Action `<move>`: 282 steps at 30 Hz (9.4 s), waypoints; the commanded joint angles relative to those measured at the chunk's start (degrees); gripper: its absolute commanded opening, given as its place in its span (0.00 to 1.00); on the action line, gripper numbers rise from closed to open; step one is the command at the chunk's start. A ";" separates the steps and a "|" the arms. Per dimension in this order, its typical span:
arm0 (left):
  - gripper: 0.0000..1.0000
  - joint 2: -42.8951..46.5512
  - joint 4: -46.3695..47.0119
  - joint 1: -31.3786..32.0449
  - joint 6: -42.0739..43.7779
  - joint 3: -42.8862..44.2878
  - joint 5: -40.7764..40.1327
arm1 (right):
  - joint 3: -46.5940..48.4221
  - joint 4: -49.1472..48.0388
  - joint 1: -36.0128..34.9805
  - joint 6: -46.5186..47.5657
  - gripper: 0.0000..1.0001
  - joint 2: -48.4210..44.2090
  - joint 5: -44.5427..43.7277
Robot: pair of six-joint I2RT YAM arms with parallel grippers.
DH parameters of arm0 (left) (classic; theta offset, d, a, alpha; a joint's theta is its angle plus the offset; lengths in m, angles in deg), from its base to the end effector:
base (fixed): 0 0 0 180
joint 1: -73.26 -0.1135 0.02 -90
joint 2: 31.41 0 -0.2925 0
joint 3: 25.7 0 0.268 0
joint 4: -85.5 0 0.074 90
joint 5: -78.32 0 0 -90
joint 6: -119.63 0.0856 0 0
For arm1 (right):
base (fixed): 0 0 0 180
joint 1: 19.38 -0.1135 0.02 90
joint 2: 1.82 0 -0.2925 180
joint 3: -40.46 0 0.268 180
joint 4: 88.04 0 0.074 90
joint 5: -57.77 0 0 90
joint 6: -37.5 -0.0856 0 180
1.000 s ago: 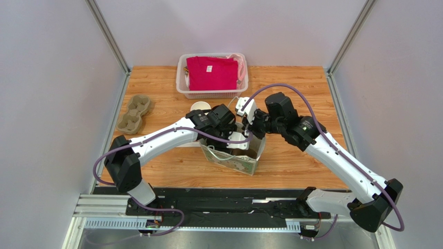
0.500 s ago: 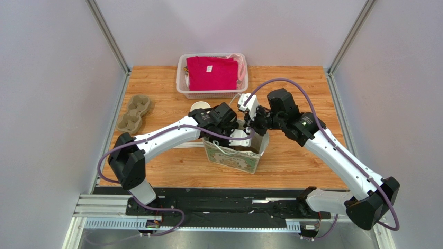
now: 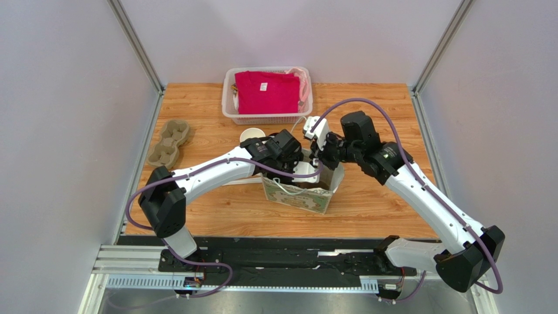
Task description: Pack the takeout coffee
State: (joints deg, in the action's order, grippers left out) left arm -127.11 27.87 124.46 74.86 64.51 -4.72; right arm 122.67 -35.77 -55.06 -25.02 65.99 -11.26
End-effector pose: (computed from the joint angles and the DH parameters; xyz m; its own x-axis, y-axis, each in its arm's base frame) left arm 0.2348 -0.3086 0.2371 0.1800 0.9008 -0.3951 0.9658 -0.0855 0.2449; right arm 0.2182 0.1944 0.3565 -0.0852 -0.5916 -0.8017 -0.9169 0.3615 -0.1694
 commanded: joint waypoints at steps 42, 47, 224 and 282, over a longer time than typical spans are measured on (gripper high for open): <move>0.71 6.49 -10.33 3.73 -5.77 3.41 2.09 | -0.90 -1.63 3.60 2.40 0.00 -2.16 11.20; 0.89 7.37 -11.91 3.91 -4.98 4.64 2.97 | -0.90 -1.36 3.69 3.10 0.00 -2.42 11.20; 0.00 24.59 -9.88 -21.92 -20.18 -5.16 10.16 | 3.32 11.03 14.85 15.85 0.00 -6.73 4.51; 0.44 10.97 27.29 -9.62 -31.87 13.68 35.49 | 19.13 6.11 19.07 5.39 0.56 6.81 -1.19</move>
State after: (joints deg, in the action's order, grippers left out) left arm -116.55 56.72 115.50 42.03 72.93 31.65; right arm 138.00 -29.76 -36.96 -19.71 75.17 -10.47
